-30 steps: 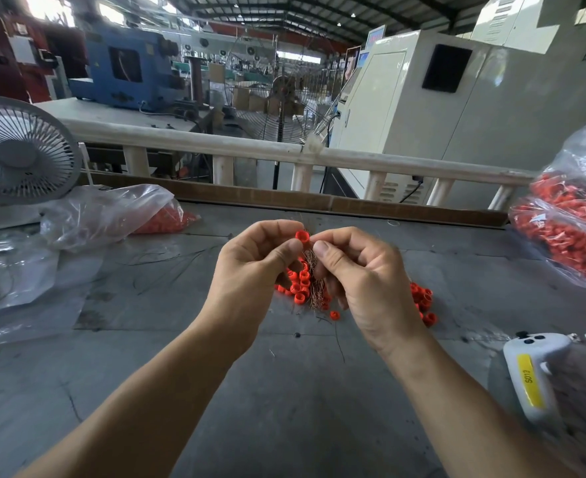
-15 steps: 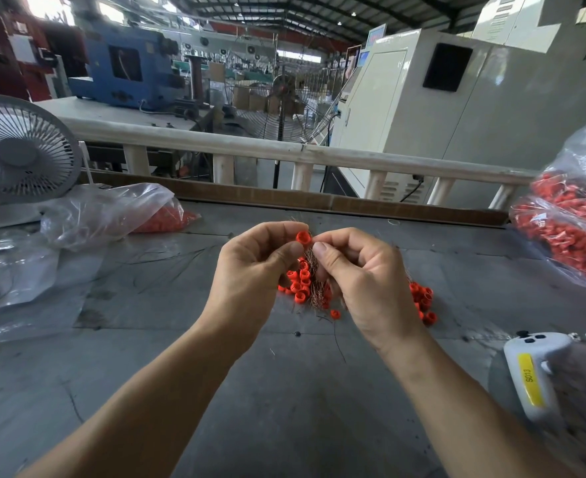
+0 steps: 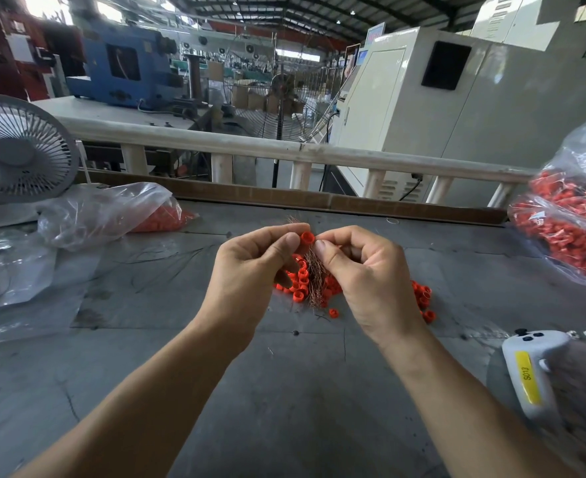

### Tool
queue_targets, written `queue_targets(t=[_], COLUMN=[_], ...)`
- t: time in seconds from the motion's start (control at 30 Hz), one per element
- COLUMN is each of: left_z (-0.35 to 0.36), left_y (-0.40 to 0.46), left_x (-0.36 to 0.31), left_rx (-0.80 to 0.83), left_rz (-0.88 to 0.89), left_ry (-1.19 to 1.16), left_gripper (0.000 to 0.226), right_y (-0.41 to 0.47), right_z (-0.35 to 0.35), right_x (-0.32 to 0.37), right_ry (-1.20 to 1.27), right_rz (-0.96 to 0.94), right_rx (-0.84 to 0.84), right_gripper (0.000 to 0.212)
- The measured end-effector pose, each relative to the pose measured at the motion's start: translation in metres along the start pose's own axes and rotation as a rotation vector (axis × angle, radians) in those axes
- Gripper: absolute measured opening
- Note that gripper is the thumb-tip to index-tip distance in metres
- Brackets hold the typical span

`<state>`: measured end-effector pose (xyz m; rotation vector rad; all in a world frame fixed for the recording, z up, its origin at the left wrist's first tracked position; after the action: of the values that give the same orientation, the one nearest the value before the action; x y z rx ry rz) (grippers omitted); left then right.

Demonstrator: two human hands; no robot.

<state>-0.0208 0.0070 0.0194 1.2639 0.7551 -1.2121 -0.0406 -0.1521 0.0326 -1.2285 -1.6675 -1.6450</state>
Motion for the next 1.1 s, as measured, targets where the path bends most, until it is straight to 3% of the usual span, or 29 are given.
queue_targets(t=[0.53,0.93,1.1], left_z=[-0.002,-0.005,-0.008], left_y=[0.003,0.003,0.006], left_x=[0.004,0.000,0.001], left_rx=[0.013,0.001,-0.010], left_rz=[-0.034,-0.005,-0.025], left_ry=[-0.027,-0.050,-0.071], left_gripper=[0.020,0.016,0.018], right_y=[0.001,-0.003,-0.002], right_z=[0.002,0.013,0.012], right_x=[-0.004,-0.003,-0.003], right_ry=[0.103,0.438,0.399], right_rz=[0.099,0.426,0.436], right_rx=[0.019,0.210,0.276], right_gripper=[0.012,0.020,0.018])
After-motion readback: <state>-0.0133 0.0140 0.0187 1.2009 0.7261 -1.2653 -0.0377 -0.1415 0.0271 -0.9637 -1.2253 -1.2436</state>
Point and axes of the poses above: each hand's wrist, its own y-axis towards the middle knuckle, its own z-axis out of the palm, x = y × z, the point moved 2 cm from there along y, towards the middle knuckle, and after that the axes turned 4 degrees about y, right-handed, at the moved point
